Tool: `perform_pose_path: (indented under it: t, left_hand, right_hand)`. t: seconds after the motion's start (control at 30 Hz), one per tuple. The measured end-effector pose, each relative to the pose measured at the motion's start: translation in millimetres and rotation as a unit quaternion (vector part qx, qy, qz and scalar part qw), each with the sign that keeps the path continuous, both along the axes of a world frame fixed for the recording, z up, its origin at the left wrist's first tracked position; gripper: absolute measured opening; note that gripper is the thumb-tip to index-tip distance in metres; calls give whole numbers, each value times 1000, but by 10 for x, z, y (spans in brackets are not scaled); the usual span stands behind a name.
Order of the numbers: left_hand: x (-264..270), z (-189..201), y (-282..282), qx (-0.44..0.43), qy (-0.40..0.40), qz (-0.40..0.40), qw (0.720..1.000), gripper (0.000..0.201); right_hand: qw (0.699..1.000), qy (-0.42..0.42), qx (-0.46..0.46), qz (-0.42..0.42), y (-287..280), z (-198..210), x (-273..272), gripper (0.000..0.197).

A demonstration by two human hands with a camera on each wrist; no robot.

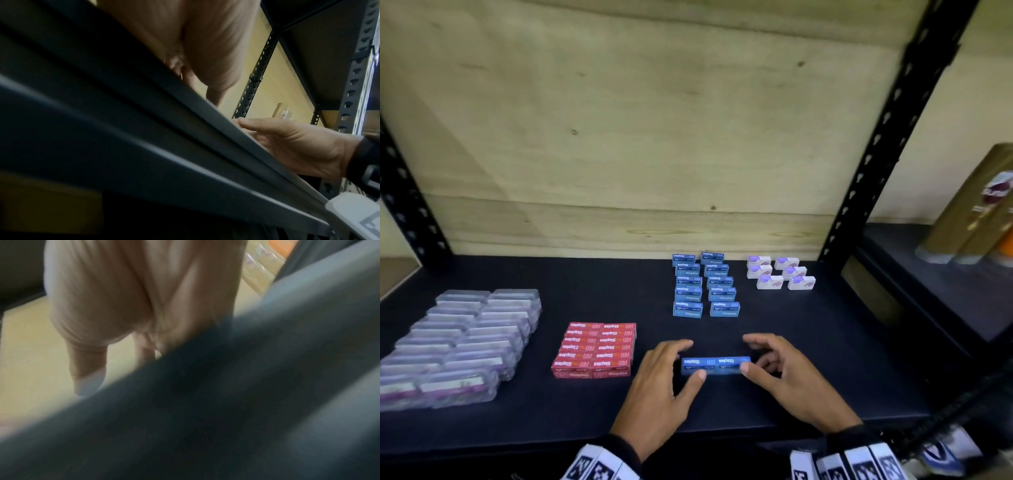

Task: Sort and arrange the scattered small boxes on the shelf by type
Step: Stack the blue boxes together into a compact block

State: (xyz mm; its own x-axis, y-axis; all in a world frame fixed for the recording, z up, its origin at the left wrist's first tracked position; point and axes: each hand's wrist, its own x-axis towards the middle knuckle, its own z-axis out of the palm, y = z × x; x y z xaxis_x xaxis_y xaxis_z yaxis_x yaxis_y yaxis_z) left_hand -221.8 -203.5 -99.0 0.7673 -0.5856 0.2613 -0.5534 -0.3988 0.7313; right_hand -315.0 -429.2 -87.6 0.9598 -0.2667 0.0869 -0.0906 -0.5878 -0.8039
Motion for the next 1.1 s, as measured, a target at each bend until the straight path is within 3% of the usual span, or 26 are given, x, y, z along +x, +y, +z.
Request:
perform_pose_path:
  t: [0.2, 0.33, 0.5, 0.63, 0.87, 1.1]
  left_hand:
    - [239, 499, -93, 35, -68, 0, 997, 28]
    - [584, 811, -276, 126, -103, 5, 987, 21]
    - [931, 974, -479, 289, -87, -10, 953, 23]
    - [1093, 952, -599, 395, -83, -29, 914, 30]
    - [1183, 970, -724, 464, -86, -41, 881, 28]
    - [919, 1058, -565, 457, -109, -81, 879, 14]
  right_hand:
    - [992, 25, -122, -6, -85, 618, 204, 30]
    - [983, 100, -154, 15, -222, 913, 601, 23]
    - [945, 207, -251, 44, -309, 893, 1063, 25]
    - [926, 241, -286, 60, -351, 836, 1224, 25]
    - [929, 245, -270, 56, -384, 824, 1286, 17]
    - [932, 229, -265, 97, -384, 790, 940, 10]
